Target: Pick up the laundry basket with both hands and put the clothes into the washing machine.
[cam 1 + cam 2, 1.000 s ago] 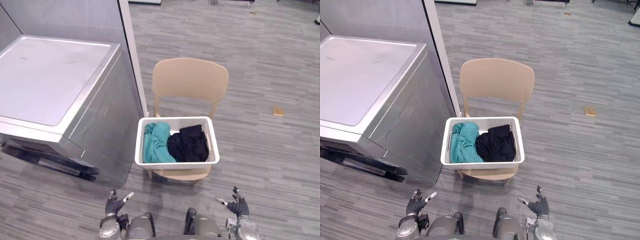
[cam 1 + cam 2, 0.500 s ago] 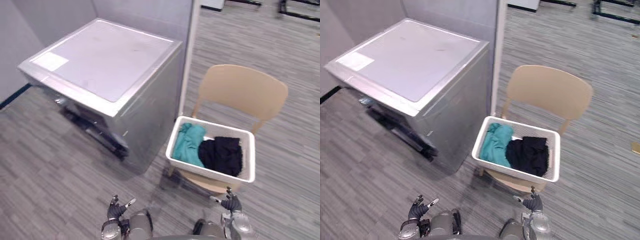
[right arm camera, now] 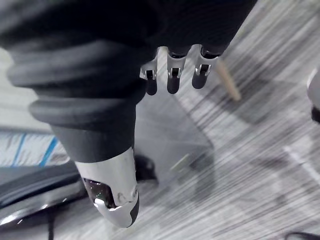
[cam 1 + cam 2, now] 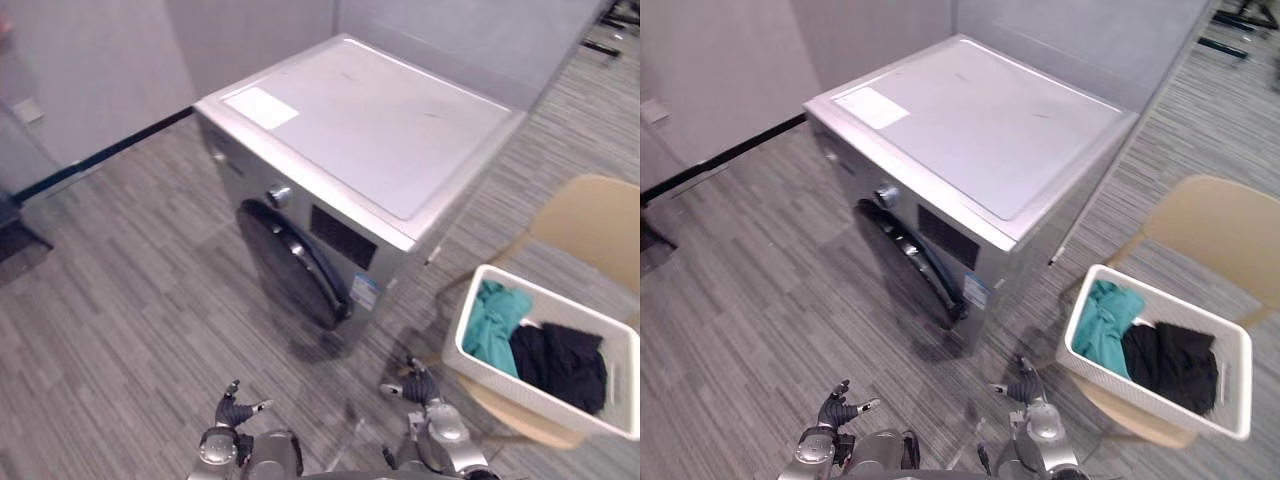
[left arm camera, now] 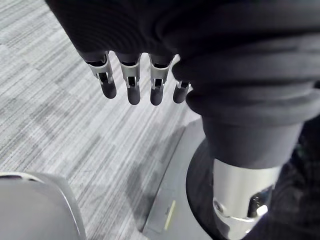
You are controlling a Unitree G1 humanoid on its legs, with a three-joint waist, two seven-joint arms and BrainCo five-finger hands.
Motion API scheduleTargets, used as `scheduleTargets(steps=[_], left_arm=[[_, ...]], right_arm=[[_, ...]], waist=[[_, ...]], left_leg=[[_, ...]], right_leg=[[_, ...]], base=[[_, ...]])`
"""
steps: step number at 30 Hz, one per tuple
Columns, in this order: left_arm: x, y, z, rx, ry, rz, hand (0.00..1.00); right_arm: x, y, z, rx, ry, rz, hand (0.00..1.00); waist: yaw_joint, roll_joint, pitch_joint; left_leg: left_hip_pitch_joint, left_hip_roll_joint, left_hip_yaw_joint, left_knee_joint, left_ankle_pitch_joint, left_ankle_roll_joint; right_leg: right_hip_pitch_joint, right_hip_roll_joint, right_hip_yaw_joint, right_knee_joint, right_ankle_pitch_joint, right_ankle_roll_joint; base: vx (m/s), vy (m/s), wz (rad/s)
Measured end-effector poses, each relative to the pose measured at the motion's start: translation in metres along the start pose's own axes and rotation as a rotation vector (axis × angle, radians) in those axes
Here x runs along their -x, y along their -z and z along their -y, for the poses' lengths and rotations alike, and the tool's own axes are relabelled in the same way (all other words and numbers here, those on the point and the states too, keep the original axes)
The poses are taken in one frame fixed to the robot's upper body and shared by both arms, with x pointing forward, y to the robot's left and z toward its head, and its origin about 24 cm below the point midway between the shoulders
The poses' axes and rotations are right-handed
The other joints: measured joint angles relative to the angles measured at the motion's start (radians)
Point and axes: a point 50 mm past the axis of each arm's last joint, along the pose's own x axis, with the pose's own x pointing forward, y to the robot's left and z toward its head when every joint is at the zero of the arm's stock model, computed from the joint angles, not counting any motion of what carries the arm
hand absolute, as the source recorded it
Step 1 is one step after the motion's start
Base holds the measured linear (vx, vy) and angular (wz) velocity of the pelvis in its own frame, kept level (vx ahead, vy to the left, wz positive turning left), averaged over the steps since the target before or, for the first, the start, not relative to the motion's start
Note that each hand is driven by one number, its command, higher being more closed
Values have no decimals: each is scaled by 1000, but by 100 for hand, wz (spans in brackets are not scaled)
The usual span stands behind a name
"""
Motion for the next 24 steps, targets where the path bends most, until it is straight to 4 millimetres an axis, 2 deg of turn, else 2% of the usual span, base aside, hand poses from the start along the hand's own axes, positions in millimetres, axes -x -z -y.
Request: scheduleTargets(steps=[1,2,4,6,8,10,12,13,14,17,19,21,22,24], left_arm=[[-1,-6,7,-2,20,23,0],[0,-8,11,5,26,30,0],[0,-9,12,3,32,33,0],[0,-9,14,7,36,37,0],[0,-10,15,9,39,42,0],[0,-13,19,-1,51,56,0],[0,-17,20,0,52,75,0],[-1,-22,21,2,49,91,0],[-1,-24,21,5,45,100,0],[-2,-32,18,10,34,136,0],[-5,-45,17,21,29,178,0],[-6,-50,18,18,34,192,0],[-6,-54,20,17,38,207,0],[-7,-61,20,21,37,229,0]], right_arm=[[-4,-10,0,17,-8,34,0],[-9,-27,-7,39,-41,95,0],[-13,-41,-17,57,-62,141,0],[-15,-42,-12,55,-6,129,0],[-18,-54,-8,96,26,175,0],[-26,-93,-8,117,65,304,0],[-29,-119,-7,116,107,387,0],[-31,-131,-5,120,122,422,0],[-32,-135,-3,121,133,433,0],[-35,-164,-3,104,137,502,0],[-38,-185,-1,51,137,539,0],[-39,-194,-7,21,110,550,0],[-38,-198,-12,10,89,557,0],[-36,-203,-27,19,37,570,0]], waist=[[6,16,3],[8,22,4],[14,20,5],[25,11,11],[33,11,17],[34,34,35],[40,52,50],[56,65,62],[60,69,66],[72,76,94],[88,80,138],[96,82,146],[110,82,146],[115,85,150]], left_leg=[[-13,-10,-22,-16,15,-8],[-34,-20,-63,-42,39,-16],[-33,-15,-98,-81,62,-26],[-26,-6,-122,-123,100,-51],[-25,2,-130,-157,125,-56],[-27,6,-131,-180,148,-57],[-31,8,-130,-194,159,-54],[-40,8,-131,-191,161,-51],[-46,8,-131,-191,162,-50],[-113,6,-140,-188,191,-56],[-136,7,-140,-188,203,-54],[-151,9,-139,-189,206,-50],[-163,12,-137,-191,206,-50],[-176,15,-142,-195,208,-47]], right_leg=[[-1,-9,-24,-19,0,0],[1,-16,-67,-38,6,-3],[18,-14,-102,-75,22,-10],[54,-4,-138,-139,50,-16],[67,13,-144,-189,72,-20],[69,20,-147,-218,98,-22],[68,24,-146,-238,113,-22],[65,25,-149,-247,118,-26],[61,26,-150,-248,120,-26],[1,24,-160,-245,143,-37],[-27,24,-158,-234,149,-37],[-51,24,-155,-216,149,-38],[-70,25,-150,-201,149,-38],[-83,25,-158,-191,149,-39]], base=[[82,22,80],[77,-13,76],[82,-59,69],[65,-72,51],[32,-40,17],[-3,-10,4],[-59,3,1],[-78,8,2],[-77,8,12],[-145,2,12],[-189,-18,1],[-186,-21,-2],[-185,-33,-2],[-167,-37,4]])
